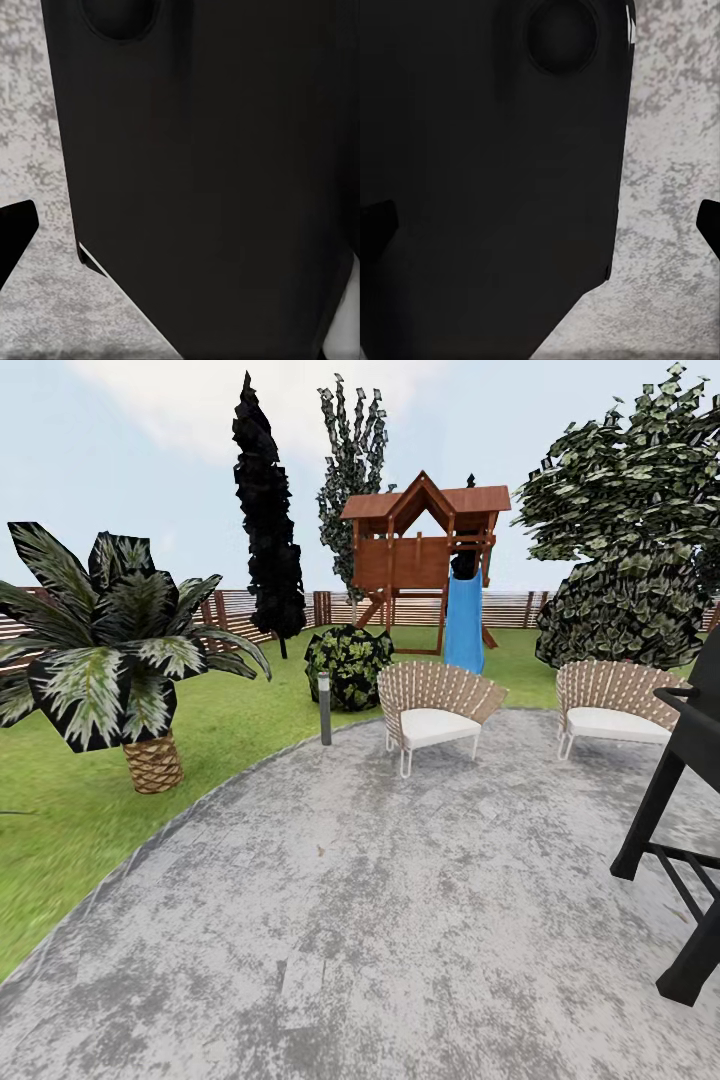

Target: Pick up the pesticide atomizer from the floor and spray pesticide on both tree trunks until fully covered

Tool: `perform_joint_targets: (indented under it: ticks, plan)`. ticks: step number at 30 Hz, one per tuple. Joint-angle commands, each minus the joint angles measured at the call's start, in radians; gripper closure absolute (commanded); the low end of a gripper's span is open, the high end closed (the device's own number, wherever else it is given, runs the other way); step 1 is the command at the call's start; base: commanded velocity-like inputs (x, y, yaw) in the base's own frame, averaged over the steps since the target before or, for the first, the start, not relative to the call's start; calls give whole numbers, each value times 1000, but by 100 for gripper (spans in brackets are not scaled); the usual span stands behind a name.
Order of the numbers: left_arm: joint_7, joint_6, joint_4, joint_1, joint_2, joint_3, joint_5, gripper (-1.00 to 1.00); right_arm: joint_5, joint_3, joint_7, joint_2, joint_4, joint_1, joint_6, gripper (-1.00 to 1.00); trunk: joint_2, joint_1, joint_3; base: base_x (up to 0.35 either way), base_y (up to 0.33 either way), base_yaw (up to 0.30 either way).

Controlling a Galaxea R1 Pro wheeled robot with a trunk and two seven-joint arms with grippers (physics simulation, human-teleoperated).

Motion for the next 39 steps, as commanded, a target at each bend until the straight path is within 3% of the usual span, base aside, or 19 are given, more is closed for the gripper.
perform_joint_targets:
  ticks: [1,7,11,12,13,14,17,22,27,29,34,39]
  plan:
    - [0,-1,-2,1,0,0,0,-100,0,0,0,0,0,0,-1,-100,0,0,-1,0,0,0]
    - [3,1,-30,29,-11,6,16,-100,-4,-2,0,-1,-5,0,-21,-100,0,0,-1,0,0,0]
    - [4,5,-52,52,1,8,38,-100,-2,-3,-2,-14,-26,-1,-44,-100,0,0,-1,0,0,0]
    - [5,6,-339,67,7,9,142,-100,-2,-3,-2,-22,-131,-1,-78,-100,0,0,-1,0,0,0]
    - [6,7,-406,68,17,9,161,-100,-2,-3,-2,-31,-193,-1,-79,-100,0,0,-1,0,0,0]
    - [6,7,-440,68,21,9,168,-100,-2,-3,-2,-35,-223,-1,-80,-100,0,0,-1,0,0,0]
    - [8,9,-653,69,48,9,188,-100,1,-2,-3,-50,-382,-2,-84,-100,0,0,-1,0,0,0]
    - [10,11,-837,68,72,13,192,-100,3,-1,-3,-55,-520,-2,-87,-100,0,0,-1,0,0,0]
    - [7,-27,-764,51,79,13,194,-100,4,-1,-3,-57,-563,-2,-100,-100,0,0,-1,0,0,0]
    - [4,-127,-718,48,81,15,195,-100,5,-1,-3,-58,-539,-3,-121,-100,0,0,-1,0,0,0]
    - [3,-186,-658,46,81,18,195,-100,5,-1,-3,-58,-521,-2,-132,-100,0,0,-1,0,4,0]
    - [4,-191,-652,46,81,18,195,-100,6,-1,-3,-61,-515,-2,-131,-100,0,0,-1,-17,90,0]
